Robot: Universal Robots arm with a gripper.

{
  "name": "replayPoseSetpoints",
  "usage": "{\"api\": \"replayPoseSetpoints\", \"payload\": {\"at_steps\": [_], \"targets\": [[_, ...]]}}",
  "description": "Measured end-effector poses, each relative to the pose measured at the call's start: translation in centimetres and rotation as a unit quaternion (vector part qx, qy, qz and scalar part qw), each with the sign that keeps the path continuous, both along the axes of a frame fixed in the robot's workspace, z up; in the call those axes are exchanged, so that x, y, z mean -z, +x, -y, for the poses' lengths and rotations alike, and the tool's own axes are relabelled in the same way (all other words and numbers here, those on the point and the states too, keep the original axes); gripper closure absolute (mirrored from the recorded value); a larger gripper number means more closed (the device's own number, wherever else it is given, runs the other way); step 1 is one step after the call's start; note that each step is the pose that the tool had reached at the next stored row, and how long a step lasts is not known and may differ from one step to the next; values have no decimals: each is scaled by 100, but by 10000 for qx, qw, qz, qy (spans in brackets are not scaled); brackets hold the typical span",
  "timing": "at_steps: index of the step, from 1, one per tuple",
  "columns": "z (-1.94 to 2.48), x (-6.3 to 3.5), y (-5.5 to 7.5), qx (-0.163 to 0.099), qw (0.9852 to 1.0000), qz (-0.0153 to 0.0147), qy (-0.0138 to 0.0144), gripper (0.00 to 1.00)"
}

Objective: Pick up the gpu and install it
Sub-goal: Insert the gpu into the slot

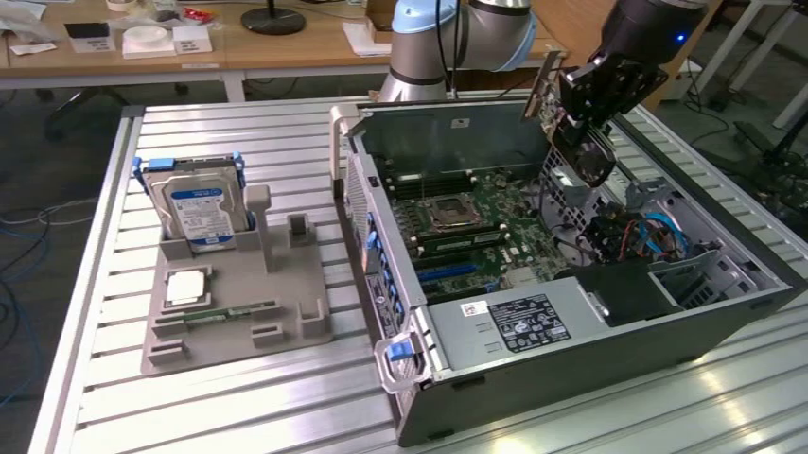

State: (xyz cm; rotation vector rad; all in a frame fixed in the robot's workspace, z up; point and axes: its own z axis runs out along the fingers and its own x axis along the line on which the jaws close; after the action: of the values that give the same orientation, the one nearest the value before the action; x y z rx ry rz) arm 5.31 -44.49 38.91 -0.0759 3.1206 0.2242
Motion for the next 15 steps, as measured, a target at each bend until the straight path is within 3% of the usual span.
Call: {"api": "replayPoseSetpoints", "payload": {"at_steps": [15], "targets": [[0, 0, 0, -18, 10000, 0, 1, 73]]}}
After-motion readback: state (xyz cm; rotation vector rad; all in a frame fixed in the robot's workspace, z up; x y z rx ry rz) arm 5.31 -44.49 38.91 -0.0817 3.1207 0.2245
